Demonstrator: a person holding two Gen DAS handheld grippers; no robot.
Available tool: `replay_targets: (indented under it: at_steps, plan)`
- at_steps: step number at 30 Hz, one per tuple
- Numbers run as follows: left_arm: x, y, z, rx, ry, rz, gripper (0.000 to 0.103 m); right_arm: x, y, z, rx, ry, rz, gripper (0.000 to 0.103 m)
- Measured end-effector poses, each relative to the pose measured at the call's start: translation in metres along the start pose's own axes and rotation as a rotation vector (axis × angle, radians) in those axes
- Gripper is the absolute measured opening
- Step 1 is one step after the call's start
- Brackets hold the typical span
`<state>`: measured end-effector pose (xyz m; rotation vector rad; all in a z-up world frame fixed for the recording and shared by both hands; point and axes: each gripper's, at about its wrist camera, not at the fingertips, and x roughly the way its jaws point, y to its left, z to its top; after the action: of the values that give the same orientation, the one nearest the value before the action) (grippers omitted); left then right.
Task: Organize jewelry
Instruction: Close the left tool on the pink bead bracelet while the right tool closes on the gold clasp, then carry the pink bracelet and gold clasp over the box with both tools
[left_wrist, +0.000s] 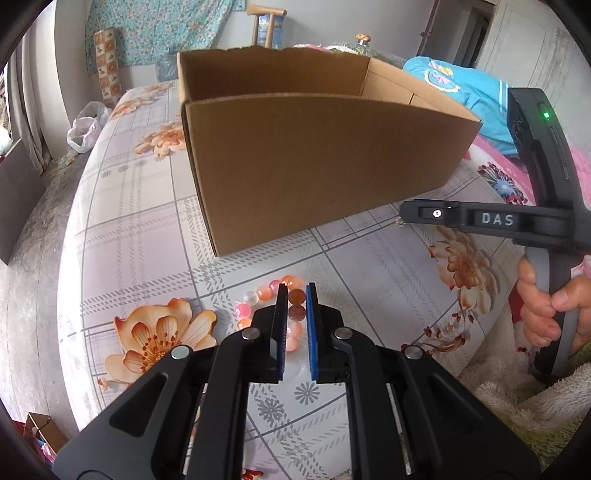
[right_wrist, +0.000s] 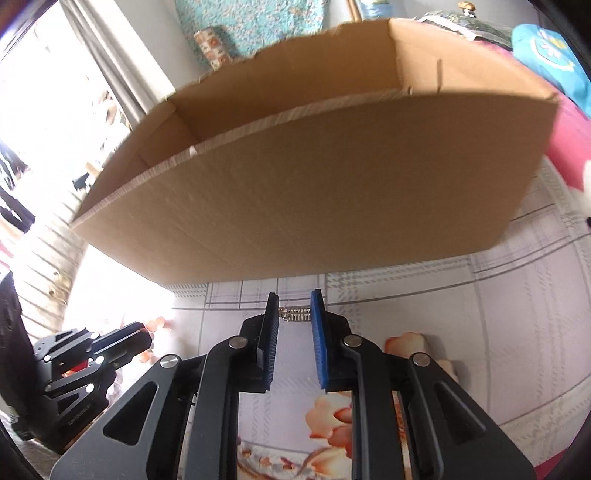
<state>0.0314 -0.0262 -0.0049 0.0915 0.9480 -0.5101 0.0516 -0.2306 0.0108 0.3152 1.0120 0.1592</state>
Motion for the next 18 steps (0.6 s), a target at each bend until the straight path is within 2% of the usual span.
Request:
replay_targets:
  at_steps: [4,6,10,15,18]
  plan:
    - [-0.018,0.003,0.006,-0.017,-0.044,-0.019,0.008,-0.032,-0.017,-0.001,0.007,-0.051,0.033,0.017]
    - [-0.028,0.004,0.01,-0.016,-0.067,-0.029,0.008,-0.047,-0.013,-0.005,0.002,-0.073,0.06,0.017]
    - [-0.054,0.001,0.026,-0.012,-0.131,-0.101,0.008,-0.074,-0.014,-0.001,0.023,-0.091,0.199,0.017]
    - [-0.082,-0.019,0.061,0.043,-0.203,-0.181,0.008,-0.102,-0.008,0.015,-0.012,-0.163,0.266,0.017]
    - [-0.096,-0.031,0.092,0.096,-0.265,-0.192,0.008,-0.115,-0.005,0.035,-0.035,-0.226,0.278,0.017]
